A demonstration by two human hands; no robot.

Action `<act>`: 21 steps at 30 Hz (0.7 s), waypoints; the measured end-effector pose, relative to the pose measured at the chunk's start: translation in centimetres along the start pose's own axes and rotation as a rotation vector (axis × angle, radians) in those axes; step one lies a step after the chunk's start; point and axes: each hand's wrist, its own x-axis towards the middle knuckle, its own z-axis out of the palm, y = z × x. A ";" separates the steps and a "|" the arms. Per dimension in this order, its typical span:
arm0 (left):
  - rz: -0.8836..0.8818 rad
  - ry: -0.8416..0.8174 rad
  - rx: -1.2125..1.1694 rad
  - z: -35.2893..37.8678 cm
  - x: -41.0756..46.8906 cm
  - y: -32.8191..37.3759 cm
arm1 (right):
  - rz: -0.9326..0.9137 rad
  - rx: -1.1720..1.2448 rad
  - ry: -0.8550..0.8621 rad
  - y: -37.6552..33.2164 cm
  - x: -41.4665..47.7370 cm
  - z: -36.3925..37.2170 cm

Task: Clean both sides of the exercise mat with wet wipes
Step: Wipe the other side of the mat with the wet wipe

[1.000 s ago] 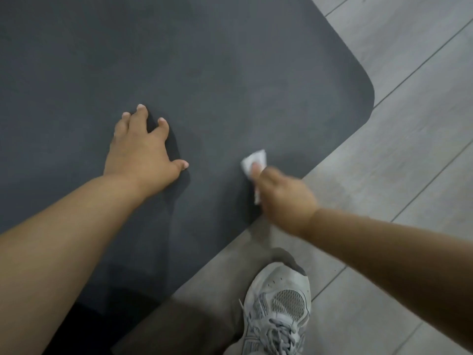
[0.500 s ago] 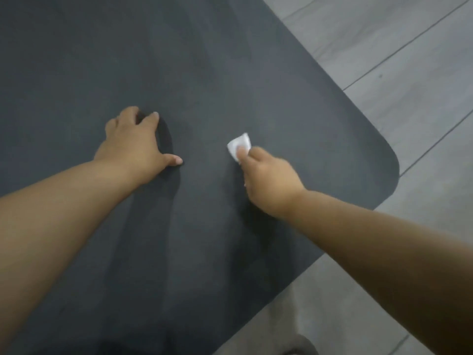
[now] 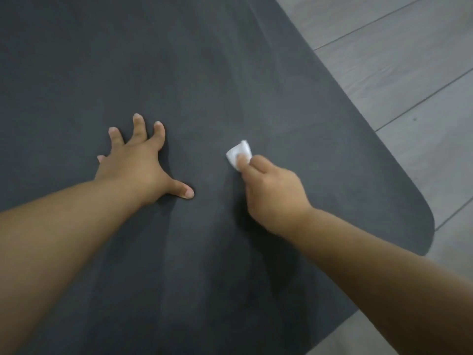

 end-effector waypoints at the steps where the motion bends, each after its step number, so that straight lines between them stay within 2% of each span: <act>1: 0.007 0.006 0.001 0.0 0.0 -0.1 | -0.150 0.038 -0.063 -1.3 -0.5 0.1; 3: 0.015 0.013 0.007 0.0 -0.1 -0.2 | -0.352 0.072 -0.160 -1.7 -0.7 -0.3; 5: 0.015 0.013 0.002 0.0 -0.1 -0.2 | -0.352 -0.009 -0.173 1.0 0.6 -0.9; 6: 0.013 0.011 -0.004 0.0 -0.1 -0.1 | -0.251 -0.065 -0.138 3.0 1.7 -1.1; 9: 0.006 0.006 -0.013 -0.1 -0.1 0.2 | 0.269 -0.241 -0.040 8.2 6.2 -2.6; 10: 0.004 0.004 -0.016 -0.1 -0.1 0.2 | 0.403 -0.213 -0.036 8.7 7.1 -2.5; 11: 0.003 0.003 -0.023 -0.1 -0.1 0.3 | 0.451 -0.161 -0.028 8.2 7.7 -2.1; 12: 0.001 0.001 -0.034 0.0 -0.1 0.3 | 0.433 -0.113 -0.054 6.6 8.0 -1.6; 13: 0.000 -0.003 -0.044 0.0 -0.2 0.3 | 0.329 -0.080 -0.070 4.6 8.0 -0.8; 15: 0.000 -0.004 -0.060 0.1 -0.2 0.1 | -0.064 -0.003 -0.121 0.4 6.9 1.1; 17: 0.001 -0.001 -0.074 0.1 -0.1 0.0 | -0.328 0.055 -0.228 -1.2 5.9 1.8; 19: 0.001 -0.001 -0.083 0.1 0.0 0.0 | -0.404 0.003 -0.174 1.3 7.1 0.9; 21: -0.003 -0.002 -0.084 0.0 0.0 0.2 | -0.216 -0.147 -0.097 5.2 8.9 -0.3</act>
